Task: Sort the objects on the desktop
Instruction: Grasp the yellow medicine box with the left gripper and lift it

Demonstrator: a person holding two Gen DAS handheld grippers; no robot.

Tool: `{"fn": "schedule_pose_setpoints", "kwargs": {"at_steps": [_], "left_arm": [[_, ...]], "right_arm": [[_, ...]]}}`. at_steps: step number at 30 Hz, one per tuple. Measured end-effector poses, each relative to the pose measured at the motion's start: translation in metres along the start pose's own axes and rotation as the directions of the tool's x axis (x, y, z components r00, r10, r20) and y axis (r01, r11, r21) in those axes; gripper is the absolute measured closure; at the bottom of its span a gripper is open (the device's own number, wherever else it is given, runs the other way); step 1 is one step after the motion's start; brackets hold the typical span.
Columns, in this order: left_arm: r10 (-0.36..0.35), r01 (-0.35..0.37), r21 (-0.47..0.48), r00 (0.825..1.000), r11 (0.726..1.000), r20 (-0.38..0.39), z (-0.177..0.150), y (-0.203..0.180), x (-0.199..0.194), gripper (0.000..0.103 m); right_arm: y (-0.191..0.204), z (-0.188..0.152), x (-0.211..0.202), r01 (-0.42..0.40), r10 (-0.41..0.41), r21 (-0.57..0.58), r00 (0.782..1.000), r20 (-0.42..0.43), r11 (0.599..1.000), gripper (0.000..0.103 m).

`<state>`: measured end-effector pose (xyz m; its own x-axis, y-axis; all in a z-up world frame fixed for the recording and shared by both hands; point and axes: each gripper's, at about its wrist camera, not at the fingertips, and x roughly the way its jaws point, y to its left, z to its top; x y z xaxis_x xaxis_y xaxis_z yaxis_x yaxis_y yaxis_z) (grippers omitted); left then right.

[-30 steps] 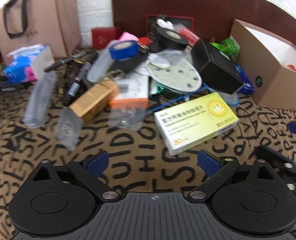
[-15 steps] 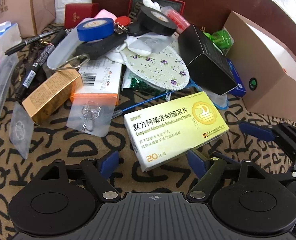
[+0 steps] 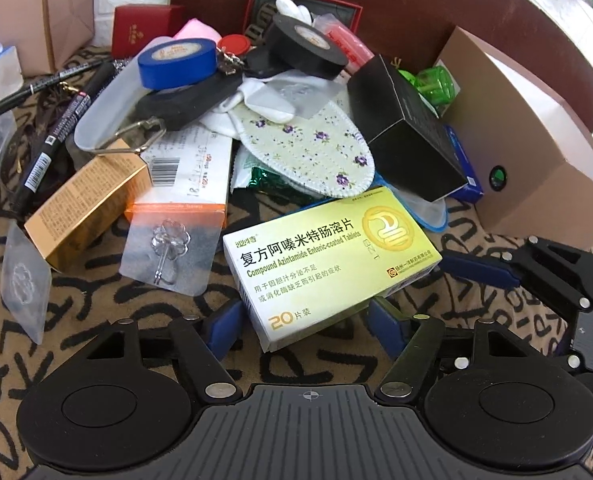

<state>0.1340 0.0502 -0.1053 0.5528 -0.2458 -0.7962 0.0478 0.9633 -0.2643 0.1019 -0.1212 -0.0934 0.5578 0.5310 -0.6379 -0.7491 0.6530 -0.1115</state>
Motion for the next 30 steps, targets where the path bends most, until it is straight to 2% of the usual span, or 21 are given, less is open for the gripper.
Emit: {"fn": "schedule_pose_setpoints", "kwargs": {"at_steps": [4, 6, 9, 11, 12, 13, 15, 19, 24, 28, 30], "left_arm": [[-0.008, 0.008, -0.006, 1.0, 1.0, 0.008, -0.001, 0.002, -0.006, 0.016], [-0.002, 0.002, -0.012, 1.0, 1.0, 0.021, 0.0, 0.004, -0.006, 0.016], [-0.01, 0.01, -0.02, 1.0, 1.0, 0.008, 0.004, 0.005, 0.002, 0.016], [-0.018, 0.018, -0.002, 1.0, 1.0, -0.002, 0.004, 0.002, 0.007, 0.015], [-0.013, 0.013, 0.014, 1.0, 1.0, 0.001, 0.003, 0.0, 0.007, 0.017], [-0.007, 0.006, 0.03, 1.0, 1.0, 0.003, 0.003, -0.002, 0.005, 0.023], [-0.007, 0.007, 0.045, 1.0, 0.999, -0.001, 0.003, -0.002, 0.004, 0.023], [-0.024, 0.024, 0.004, 1.0, 1.0, -0.007, 0.007, 0.003, 0.007, 0.022], [0.01, -0.01, 0.041, 1.0, 0.999, -0.005, 0.007, -0.006, 0.006, 0.024], [0.01, -0.01, 0.07, 1.0, 0.997, 0.0, -0.003, -0.013, -0.005, 0.026], [0.011, -0.011, 0.078, 1.0, 0.997, 0.005, -0.008, -0.018, -0.011, 0.026]], "right_arm": [[0.0, 0.002, 0.003, -0.018, 0.018, -0.06, 1.0, -0.001, 0.998, 0.038], [-0.001, 0.003, 0.005, -0.036, 0.036, -0.09, 0.999, -0.005, 0.995, 0.032], [-0.004, 0.005, 0.014, -0.067, 0.065, -0.097, 0.998, -0.028, 0.993, 0.031], [-0.007, 0.006, 0.019, -0.074, 0.072, -0.081, 0.997, -0.035, 0.994, 0.035], [-0.007, 0.007, 0.021, -0.08, 0.078, -0.07, 0.996, -0.036, 0.994, 0.035], [-0.007, 0.007, 0.021, -0.08, 0.078, -0.06, 0.996, -0.038, 0.995, 0.036], [-0.006, 0.006, 0.018, -0.08, 0.078, -0.06, 0.996, -0.038, 0.995, 0.036], [-0.005, 0.003, 0.014, -0.089, 0.087, -0.06, 0.995, -0.046, 0.994, 0.038], [-0.003, 0.001, 0.018, -0.046, 0.047, 0.009, 0.998, -0.033, 0.999, 0.038], [0.001, -0.003, 0.005, -0.01, 0.01, 0.049, 1.0, -0.008, 0.999, 0.049], [0.002, -0.007, -0.004, 0.008, -0.008, 0.062, 1.0, 0.008, 0.998, 0.049]]}}
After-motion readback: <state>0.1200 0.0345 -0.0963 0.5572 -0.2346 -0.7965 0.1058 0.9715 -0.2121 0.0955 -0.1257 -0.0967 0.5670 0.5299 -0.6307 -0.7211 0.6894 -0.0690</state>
